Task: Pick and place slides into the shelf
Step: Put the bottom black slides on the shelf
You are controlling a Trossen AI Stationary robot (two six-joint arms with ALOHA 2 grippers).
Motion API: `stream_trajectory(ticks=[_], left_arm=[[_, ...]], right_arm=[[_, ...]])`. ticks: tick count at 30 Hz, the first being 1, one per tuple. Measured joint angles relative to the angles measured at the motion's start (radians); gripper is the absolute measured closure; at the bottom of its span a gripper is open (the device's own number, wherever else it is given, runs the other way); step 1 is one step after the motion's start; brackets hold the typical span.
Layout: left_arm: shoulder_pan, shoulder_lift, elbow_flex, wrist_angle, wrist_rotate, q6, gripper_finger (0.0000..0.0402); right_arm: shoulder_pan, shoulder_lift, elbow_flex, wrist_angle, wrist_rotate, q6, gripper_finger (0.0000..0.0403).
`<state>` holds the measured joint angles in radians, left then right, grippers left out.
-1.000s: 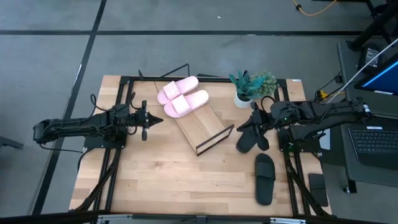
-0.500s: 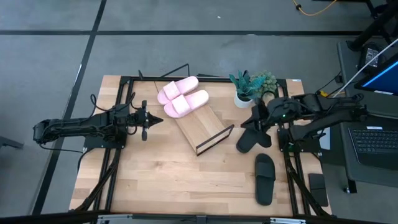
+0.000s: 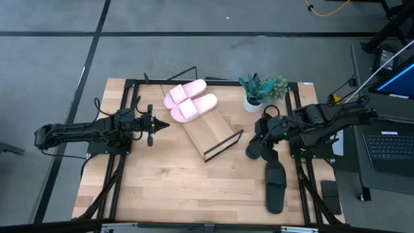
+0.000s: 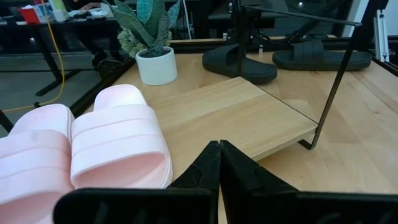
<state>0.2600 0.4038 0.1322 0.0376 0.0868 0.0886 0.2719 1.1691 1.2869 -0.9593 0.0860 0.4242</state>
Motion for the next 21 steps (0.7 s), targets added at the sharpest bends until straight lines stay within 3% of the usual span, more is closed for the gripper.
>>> stream_trajectory(ticks=[11,21], left_arm=[[0.000,0.000,0.000,0.000,0.000,0.000,0.0401],[0.000,0.000,0.000,0.000,0.000,-0.001,0.0401]], right_arm=[[0.086,0.019,0.001,-0.213,0.000,0.280,0.0397],[0.235,0.099,0.001,-0.235,0.000,0.478,0.0398]])
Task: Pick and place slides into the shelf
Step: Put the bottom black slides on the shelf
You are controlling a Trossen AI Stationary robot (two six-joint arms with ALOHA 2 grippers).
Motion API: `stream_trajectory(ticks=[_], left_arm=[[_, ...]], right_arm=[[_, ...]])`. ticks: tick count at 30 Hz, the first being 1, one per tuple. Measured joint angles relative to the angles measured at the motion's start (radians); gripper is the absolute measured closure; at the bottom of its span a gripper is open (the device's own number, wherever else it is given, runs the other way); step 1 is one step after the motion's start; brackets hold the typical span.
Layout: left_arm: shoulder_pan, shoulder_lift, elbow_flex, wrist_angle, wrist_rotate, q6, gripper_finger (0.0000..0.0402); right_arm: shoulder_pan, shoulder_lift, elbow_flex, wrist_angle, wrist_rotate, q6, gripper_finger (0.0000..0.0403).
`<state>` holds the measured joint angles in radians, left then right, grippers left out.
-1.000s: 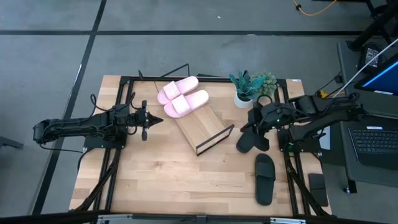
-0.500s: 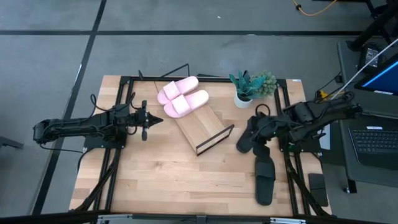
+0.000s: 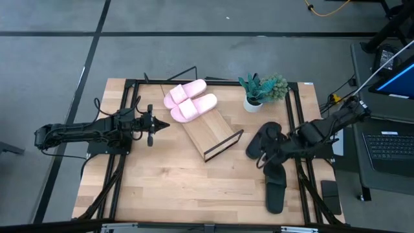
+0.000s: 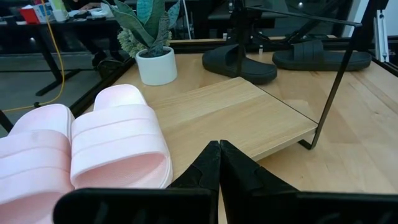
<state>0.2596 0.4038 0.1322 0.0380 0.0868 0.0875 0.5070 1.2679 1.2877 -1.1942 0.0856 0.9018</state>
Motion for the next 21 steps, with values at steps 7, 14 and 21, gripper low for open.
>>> stream_trajectory(ticks=[7,14,21], left_arm=[[0.000,0.000,0.000,0.000,0.000,-0.045,0.0401],[0.000,0.000,0.000,0.000,0.000,-0.055,0.0401],[0.000,0.000,0.000,0.000,0.000,-0.058,0.0401]], right_arm=[[0.109,0.057,0.000,-0.011,0.000,0.198,0.0394],[0.225,0.125,0.000,-0.011,-0.008,0.389,0.0396],[0.347,0.193,0.000,0.062,-0.027,0.614,0.0399]])
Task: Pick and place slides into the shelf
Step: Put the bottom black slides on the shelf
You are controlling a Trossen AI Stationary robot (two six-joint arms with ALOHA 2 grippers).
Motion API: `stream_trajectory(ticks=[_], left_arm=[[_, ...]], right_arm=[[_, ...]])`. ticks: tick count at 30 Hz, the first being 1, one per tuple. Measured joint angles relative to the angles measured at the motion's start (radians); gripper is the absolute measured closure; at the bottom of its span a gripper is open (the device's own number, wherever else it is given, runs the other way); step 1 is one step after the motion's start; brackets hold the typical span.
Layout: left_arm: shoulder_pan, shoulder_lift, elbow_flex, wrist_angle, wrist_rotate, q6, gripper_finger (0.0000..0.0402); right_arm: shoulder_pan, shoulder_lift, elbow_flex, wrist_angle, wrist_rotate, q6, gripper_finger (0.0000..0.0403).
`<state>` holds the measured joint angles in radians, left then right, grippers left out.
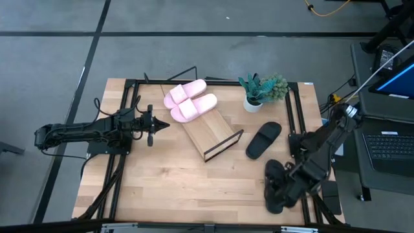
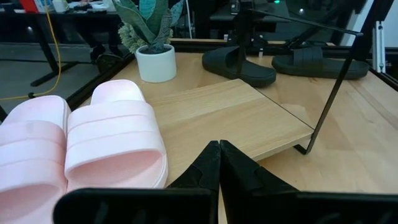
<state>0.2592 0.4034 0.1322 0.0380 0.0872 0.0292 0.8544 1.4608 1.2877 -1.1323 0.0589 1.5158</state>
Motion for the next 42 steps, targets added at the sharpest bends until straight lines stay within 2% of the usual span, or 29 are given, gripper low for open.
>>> stream_trajectory(ticks=[4,7,13,17,20,27,36,42], left_arm=[[0.000,0.000,0.000,0.000,0.000,0.000,0.0401],[0.000,0.000,0.000,0.000,0.000,-0.001,0.0401],[0.000,0.000,0.000,0.000,0.000,-0.001,0.0401],[0.000,0.000,0.000,0.000,0.000,-0.001,0.0401],[0.000,0.000,0.000,0.000,0.000,-0.001,0.0401],[0.000,0.000,0.000,0.000,0.000,-0.001,0.0401],[0.000,0.000,0.000,-0.001,0.000,-0.001,0.0401],[0.000,0.000,0.000,-0.001,0.000,-0.001,0.0401]], right_arm=[[0.051,0.056,0.041,-0.008,0.001,0.085,0.0400],[0.081,0.115,0.128,-0.053,0.047,0.114,0.0400],[0.130,0.271,0.366,-0.232,0.132,0.183,0.0400],[0.157,0.389,0.490,-0.389,0.132,0.247,0.0401],[0.175,0.466,0.544,-0.436,0.133,0.263,0.0398],[0.190,0.542,0.537,-0.440,0.134,0.301,0.0392],[0.187,0.546,0.517,-0.439,0.134,0.304,0.0389],[0.183,0.545,0.439,-0.439,0.128,0.303,0.0356]])
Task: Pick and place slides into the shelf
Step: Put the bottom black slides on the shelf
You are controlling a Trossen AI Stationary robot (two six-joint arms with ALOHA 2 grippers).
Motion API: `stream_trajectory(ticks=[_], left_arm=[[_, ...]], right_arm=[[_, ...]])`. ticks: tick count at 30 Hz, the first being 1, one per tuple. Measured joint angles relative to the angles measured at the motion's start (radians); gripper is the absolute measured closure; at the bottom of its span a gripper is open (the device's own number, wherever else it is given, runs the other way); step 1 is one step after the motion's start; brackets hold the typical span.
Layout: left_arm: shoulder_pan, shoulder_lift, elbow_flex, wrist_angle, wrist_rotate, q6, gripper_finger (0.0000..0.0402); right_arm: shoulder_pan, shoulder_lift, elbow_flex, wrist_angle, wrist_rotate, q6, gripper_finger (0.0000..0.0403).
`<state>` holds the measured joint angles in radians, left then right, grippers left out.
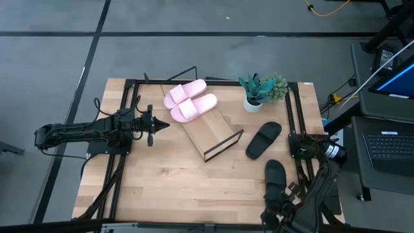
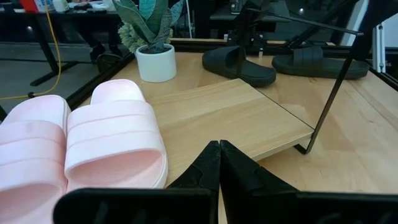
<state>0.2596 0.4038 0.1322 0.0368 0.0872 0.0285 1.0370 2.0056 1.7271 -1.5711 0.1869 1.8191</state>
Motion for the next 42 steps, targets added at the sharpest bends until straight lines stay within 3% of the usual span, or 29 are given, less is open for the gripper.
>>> stream_trajectory(ticks=[10,16,33,42], left_arm=[[0.000,0.000,0.000,-0.002,0.000,0.000,0.0401],[0.000,0.000,0.000,-0.002,0.000,0.005,0.0401],[0.000,0.000,0.000,0.000,0.000,0.008,0.0401],[0.000,0.000,0.000,0.000,0.000,0.008,0.0401]], right_arm=[[0.000,0.000,-0.102,0.002,-0.005,-0.019,0.0241],[0.000,0.000,-0.145,0.002,-0.006,-0.040,0.0193],[-0.001,0.000,-0.357,0.002,-0.025,-0.051,0.0185],[-0.001,0.000,-0.372,0.011,-0.025,-0.049,0.0185]])
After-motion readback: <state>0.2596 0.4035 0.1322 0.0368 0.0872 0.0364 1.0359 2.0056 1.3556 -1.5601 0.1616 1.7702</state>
